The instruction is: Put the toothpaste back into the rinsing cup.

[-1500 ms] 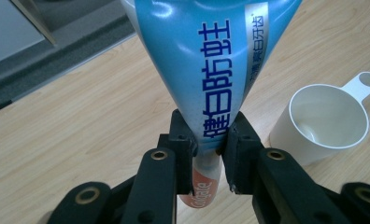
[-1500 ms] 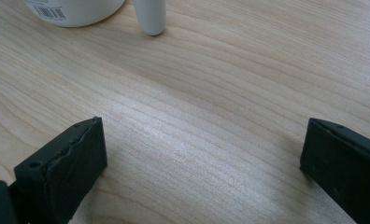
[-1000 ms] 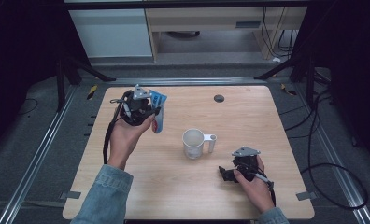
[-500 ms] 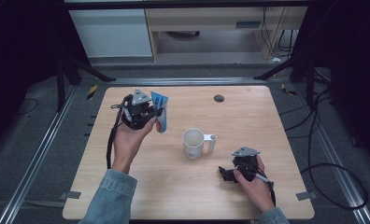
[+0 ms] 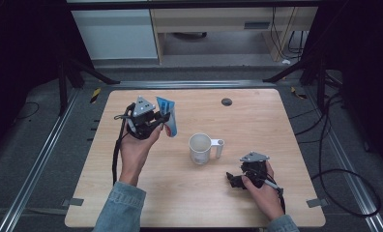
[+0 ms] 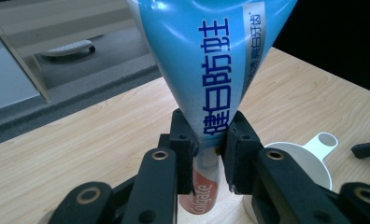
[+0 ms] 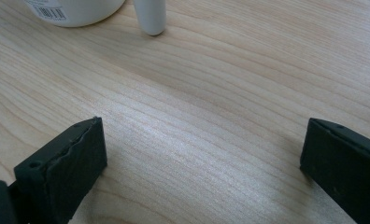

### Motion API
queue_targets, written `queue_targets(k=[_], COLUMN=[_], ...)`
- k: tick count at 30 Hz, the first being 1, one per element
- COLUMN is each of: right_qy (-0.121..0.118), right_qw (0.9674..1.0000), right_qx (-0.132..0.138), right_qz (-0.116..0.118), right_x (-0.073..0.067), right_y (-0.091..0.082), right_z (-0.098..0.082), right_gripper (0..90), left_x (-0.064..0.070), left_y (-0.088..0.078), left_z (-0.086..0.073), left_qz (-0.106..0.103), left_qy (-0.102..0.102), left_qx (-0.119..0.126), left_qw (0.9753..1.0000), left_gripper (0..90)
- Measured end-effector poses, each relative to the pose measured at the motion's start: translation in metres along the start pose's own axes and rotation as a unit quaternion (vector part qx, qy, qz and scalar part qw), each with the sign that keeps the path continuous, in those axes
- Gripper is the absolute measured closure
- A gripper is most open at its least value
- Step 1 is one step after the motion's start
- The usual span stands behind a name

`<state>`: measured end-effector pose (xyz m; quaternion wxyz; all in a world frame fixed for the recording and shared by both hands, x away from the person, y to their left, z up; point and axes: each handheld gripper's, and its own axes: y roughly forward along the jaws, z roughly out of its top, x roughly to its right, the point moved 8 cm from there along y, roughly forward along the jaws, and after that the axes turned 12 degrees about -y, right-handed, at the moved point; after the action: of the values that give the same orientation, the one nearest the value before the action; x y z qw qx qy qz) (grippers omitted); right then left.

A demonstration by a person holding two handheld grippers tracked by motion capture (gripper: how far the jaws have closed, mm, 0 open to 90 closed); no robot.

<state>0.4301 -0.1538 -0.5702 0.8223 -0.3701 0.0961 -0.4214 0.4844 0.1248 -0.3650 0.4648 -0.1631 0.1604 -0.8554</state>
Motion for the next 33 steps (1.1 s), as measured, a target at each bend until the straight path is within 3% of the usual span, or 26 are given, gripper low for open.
queue_targets(k=[13,33], right_qy=[0.0,0.0], right_qw=[1.0,1.0], right_qx=[0.0,0.0], right_qz=[0.0,0.0], right_x=[0.0,0.0], right_y=[0.0,0.0], right_z=[0.0,0.0], right_gripper=[0.8,0.8], left_x=[0.01,0.027], left_y=[-0.006,-0.008], left_z=[0.008,0.021], left_qz=[-0.005,-0.015], left_qy=[0.005,0.027], left_qx=[0.027,0.041], left_qw=[0.9996,0.9987], left_gripper=[75.3,75.4])
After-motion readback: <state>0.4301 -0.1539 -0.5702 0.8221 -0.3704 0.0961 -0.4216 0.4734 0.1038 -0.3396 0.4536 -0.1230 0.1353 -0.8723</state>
